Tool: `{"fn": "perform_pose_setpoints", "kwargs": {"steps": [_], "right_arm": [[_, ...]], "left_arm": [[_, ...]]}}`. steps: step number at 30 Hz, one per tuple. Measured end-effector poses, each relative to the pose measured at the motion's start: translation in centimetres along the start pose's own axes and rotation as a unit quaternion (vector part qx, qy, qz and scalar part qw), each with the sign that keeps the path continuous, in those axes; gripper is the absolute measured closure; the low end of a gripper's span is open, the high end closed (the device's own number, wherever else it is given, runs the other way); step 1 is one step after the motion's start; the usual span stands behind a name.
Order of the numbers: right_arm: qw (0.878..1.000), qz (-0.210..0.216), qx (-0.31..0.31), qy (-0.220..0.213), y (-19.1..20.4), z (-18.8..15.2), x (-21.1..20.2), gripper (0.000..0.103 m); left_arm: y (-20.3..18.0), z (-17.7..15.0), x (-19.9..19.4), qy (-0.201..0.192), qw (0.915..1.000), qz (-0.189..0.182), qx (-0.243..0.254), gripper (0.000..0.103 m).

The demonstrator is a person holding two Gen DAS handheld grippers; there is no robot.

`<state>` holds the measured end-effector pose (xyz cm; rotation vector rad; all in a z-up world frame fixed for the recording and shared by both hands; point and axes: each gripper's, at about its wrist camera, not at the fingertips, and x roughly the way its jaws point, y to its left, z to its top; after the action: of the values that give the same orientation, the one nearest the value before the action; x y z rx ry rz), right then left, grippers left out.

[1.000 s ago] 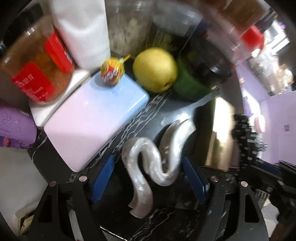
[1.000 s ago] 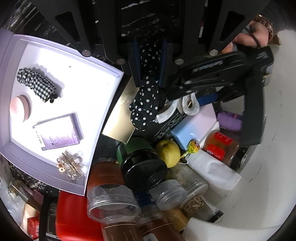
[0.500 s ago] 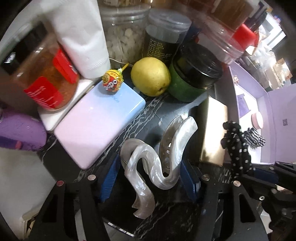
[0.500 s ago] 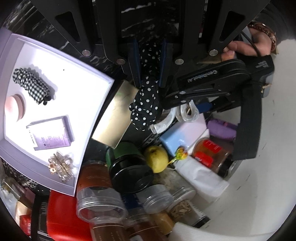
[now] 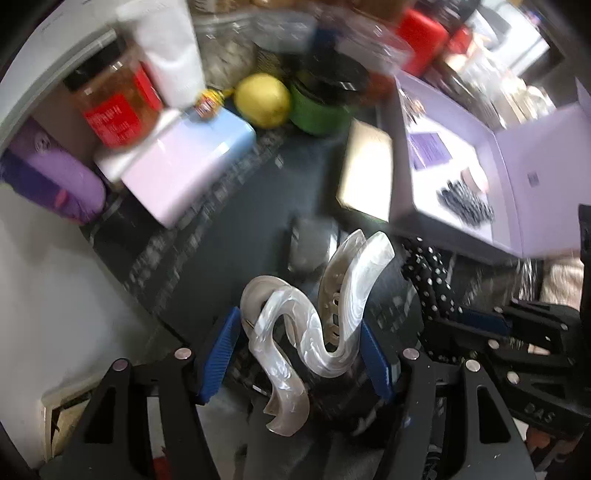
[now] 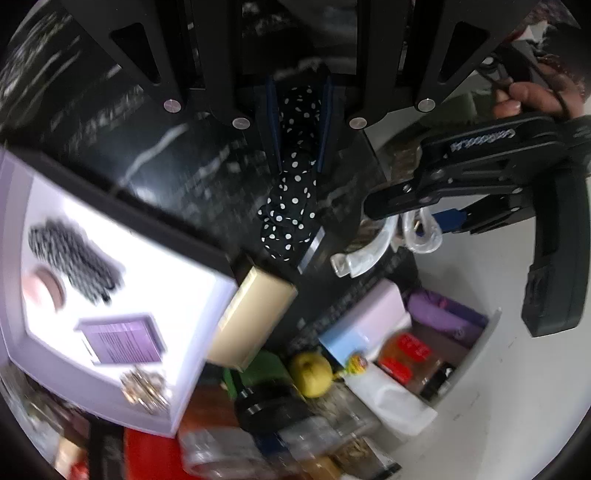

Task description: Organize rigid objects

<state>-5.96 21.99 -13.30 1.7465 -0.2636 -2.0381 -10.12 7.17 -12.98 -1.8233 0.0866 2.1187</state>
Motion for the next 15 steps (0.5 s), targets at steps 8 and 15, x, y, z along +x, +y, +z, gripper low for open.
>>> {"fn": "perform_pose_setpoints", "kwargs": {"steps": [8, 15], "right_arm": [[0.999, -0.033, 0.025, 0.019, -2.6, -3.8, 0.9, 0.084], [0.997, -0.051, 0.046, 0.018, -4.5, -4.8, 0.9, 0.084]], "left_arm": [[-3.4, -3.4, 2.1, 0.027, 0.999, -0.008, 0.034, 0.04], [-5.2, -3.9, 4.9, 0.043, 0.9977, -0.004, 0.052, 0.04]]}}
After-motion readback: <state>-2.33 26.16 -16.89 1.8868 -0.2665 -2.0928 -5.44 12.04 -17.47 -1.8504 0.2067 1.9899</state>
